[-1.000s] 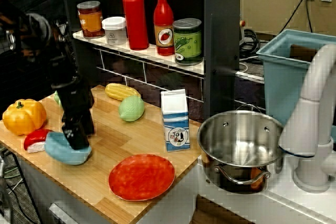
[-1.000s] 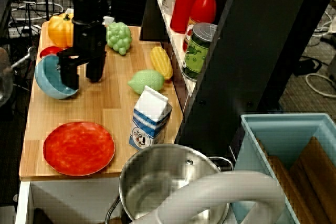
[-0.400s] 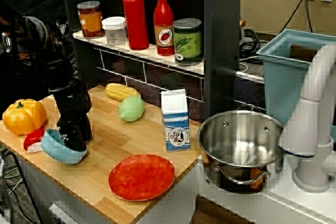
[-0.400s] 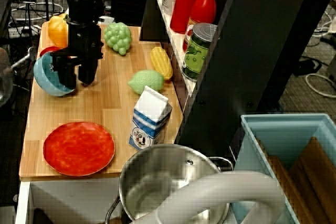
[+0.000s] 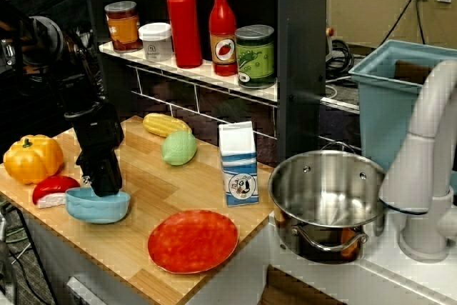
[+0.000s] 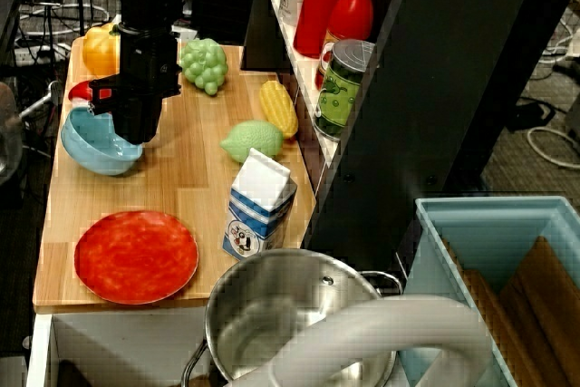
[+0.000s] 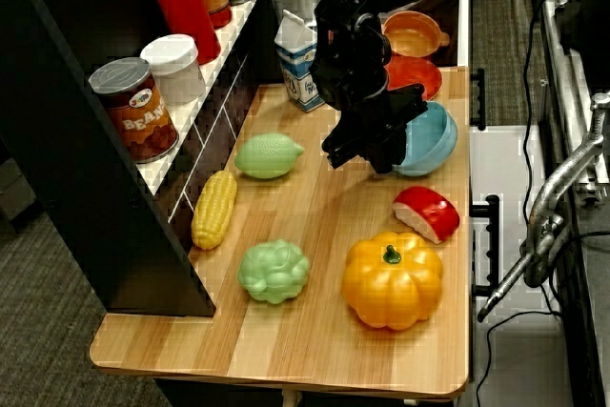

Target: Lift bowl

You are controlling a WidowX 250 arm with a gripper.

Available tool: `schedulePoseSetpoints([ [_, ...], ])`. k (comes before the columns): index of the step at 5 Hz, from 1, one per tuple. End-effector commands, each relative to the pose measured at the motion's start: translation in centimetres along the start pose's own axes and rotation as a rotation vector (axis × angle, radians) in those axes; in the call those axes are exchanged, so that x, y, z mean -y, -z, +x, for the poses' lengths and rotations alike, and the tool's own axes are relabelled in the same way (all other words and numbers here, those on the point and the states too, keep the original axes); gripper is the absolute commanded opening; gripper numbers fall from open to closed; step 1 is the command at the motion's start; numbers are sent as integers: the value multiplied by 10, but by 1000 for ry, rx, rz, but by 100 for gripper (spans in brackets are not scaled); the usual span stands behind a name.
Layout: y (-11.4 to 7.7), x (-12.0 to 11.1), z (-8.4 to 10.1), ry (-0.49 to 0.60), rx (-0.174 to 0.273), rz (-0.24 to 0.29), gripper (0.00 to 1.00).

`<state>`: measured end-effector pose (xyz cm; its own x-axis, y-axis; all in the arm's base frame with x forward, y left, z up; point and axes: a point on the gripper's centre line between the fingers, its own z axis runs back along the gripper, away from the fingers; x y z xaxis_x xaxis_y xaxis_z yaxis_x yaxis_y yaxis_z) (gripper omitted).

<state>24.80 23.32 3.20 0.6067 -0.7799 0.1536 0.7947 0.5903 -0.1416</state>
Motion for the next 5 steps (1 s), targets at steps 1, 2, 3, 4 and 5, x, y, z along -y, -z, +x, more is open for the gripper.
schedulePoseSetpoints([
  [1,-19,-6,-9,11,-3,71,0],
  [2,-23,-6,-11,8,6,72,0],
  [3,-35,-3,-6,1,25,50,0],
  [4,-60,0,4,-6,68,21,0],
  [5,-84,1,9,-5,118,19,0],
])
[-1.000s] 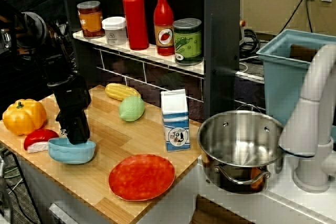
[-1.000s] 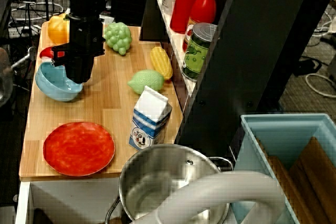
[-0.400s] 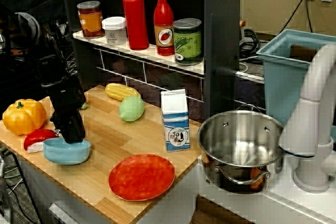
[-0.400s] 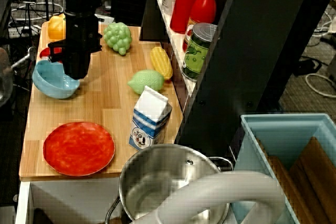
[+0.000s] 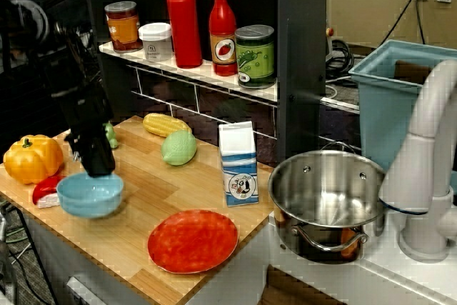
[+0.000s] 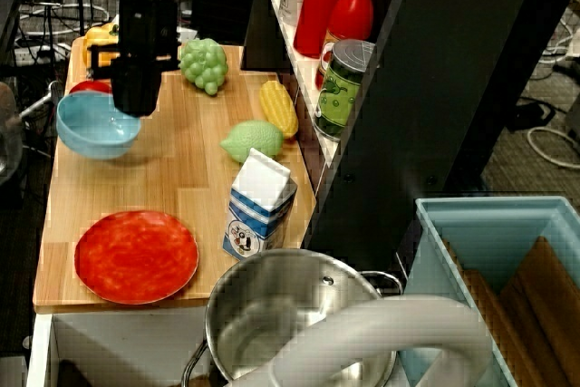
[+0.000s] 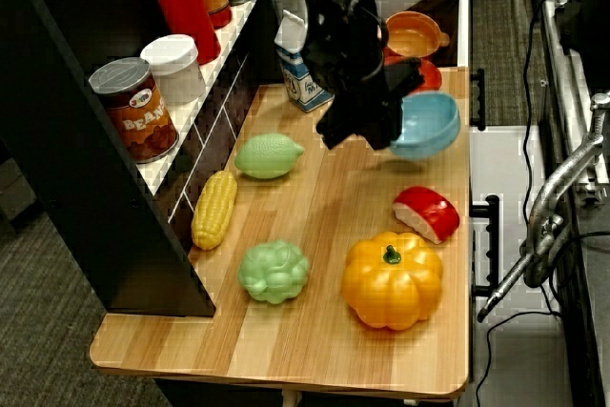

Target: Lift bowl

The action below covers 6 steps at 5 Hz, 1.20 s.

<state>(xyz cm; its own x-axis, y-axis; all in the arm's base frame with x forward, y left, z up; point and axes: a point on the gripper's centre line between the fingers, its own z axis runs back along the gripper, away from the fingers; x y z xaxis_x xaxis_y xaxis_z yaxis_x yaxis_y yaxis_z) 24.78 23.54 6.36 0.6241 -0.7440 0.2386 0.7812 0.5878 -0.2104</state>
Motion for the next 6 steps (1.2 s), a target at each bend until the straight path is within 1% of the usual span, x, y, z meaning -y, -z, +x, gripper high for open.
schedulePoseSetpoints([
  [1,-64,1,12,15,51,80,0],
  [2,-75,2,17,14,63,73,0],
  [3,-91,7,26,30,72,76,0],
  [4,-107,10,31,44,92,76,0],
  [5,-119,13,36,44,104,63,0],
  [6,-125,14,40,45,108,54,0],
])
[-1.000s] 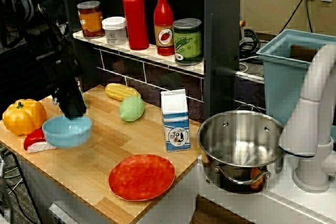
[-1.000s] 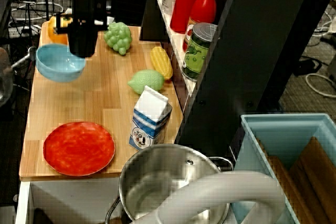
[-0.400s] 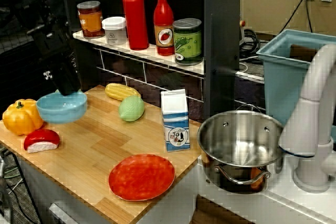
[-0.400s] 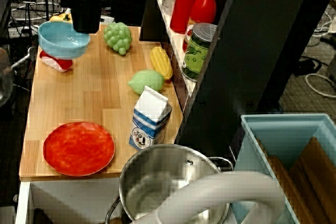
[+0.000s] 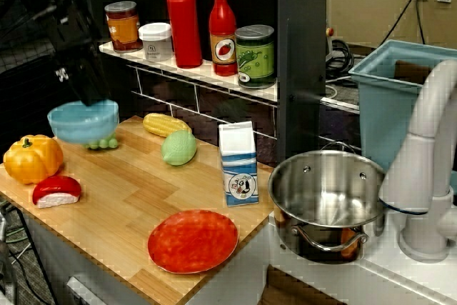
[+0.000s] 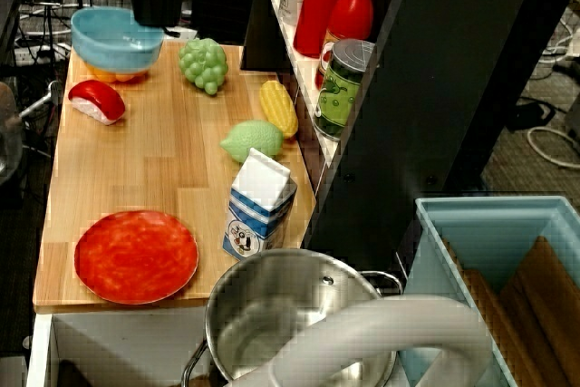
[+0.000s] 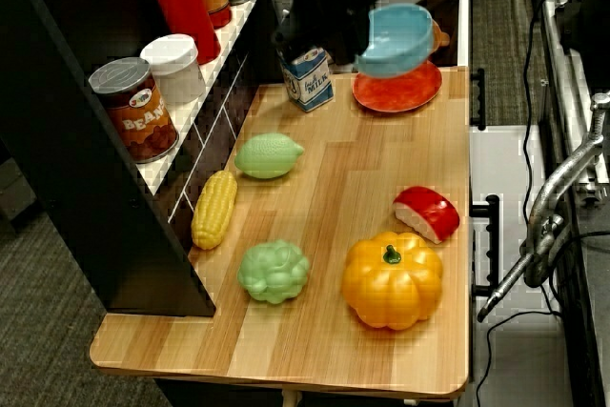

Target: Lift bowl

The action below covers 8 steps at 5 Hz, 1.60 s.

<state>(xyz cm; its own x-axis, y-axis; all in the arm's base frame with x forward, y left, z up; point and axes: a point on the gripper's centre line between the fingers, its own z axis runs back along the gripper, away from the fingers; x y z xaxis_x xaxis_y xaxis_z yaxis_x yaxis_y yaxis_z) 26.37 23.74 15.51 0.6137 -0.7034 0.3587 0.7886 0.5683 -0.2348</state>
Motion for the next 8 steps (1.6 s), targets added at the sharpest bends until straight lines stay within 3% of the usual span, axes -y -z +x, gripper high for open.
schedulePoseSetpoints([
  [1,-42,9,25,40,-25,73,0],
  [2,-46,12,31,46,-19,68,0],
  [8,-46,15,28,38,-8,62,0],
])
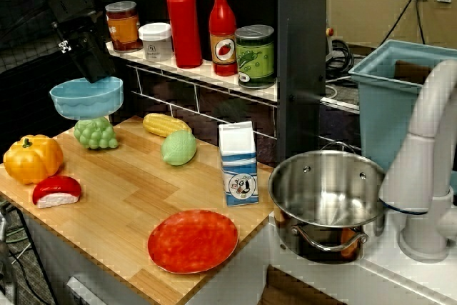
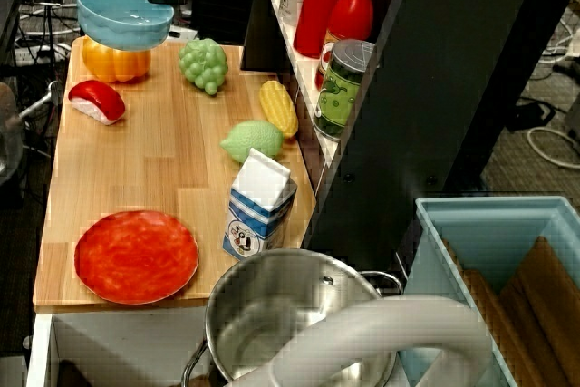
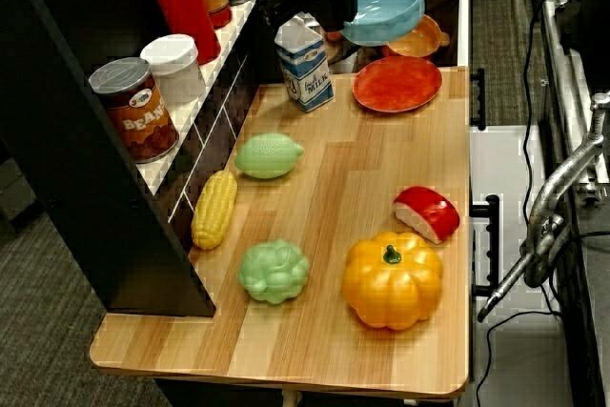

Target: Lift bowl

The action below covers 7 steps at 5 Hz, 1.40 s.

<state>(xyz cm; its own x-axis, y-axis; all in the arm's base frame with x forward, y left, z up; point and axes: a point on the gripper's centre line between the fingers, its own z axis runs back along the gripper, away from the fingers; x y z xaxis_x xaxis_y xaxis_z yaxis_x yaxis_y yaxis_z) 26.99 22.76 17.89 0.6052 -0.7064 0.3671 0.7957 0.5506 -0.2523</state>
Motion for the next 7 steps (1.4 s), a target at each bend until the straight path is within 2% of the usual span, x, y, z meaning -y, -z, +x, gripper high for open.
schedulePoseSetpoints([
  [1,-29,8,9,27,-15,87,0],
  [7,-32,7,7,20,-5,85,0],
])
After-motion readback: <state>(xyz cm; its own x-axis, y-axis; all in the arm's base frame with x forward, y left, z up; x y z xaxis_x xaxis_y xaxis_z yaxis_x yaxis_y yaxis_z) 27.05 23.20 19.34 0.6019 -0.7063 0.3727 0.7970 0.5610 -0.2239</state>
